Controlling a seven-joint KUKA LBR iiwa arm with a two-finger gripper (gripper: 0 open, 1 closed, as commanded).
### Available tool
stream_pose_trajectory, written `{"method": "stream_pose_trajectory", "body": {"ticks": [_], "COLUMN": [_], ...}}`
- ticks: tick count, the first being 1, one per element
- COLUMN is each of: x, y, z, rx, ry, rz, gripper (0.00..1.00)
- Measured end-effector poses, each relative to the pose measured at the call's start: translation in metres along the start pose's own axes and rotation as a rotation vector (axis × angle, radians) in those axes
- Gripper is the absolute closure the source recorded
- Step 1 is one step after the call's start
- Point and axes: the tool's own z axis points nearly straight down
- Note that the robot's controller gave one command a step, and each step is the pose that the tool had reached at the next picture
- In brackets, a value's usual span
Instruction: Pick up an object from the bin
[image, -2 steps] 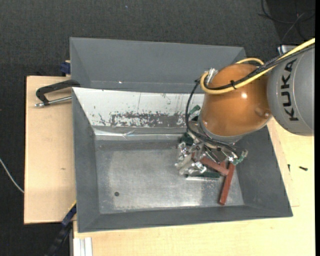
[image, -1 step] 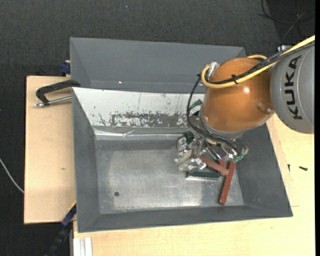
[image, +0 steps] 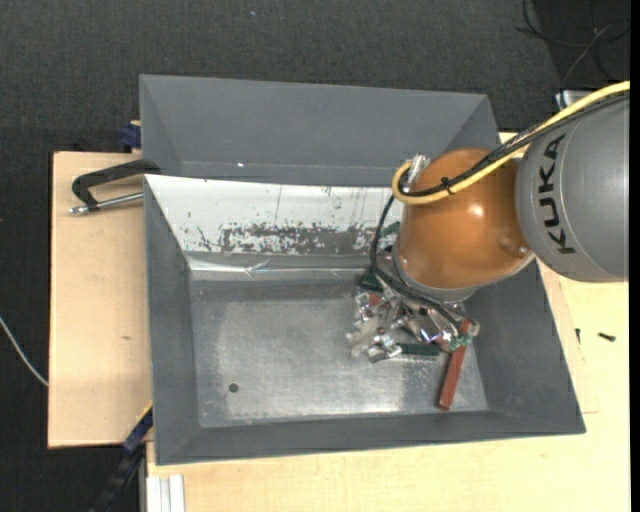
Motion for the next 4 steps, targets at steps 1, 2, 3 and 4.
{"method": "stream_pose_trajectory", "body": {"ticks": [1,2,3,4], "x": [-0.009,-0.017,-0.011,-0.011], "y": [-0.004,-0.009,-0.030,-0.030], "z": [0.021,0.017,0.025,0.024], "rx": [-0.002,0.000,-0.001,-0.001], "ry": [0.005,-0.001,0.003,0.003], "rz": [0.035,0.037,0.096,0.096], "gripper": [1.00,1.00,0.00,0.00]}}
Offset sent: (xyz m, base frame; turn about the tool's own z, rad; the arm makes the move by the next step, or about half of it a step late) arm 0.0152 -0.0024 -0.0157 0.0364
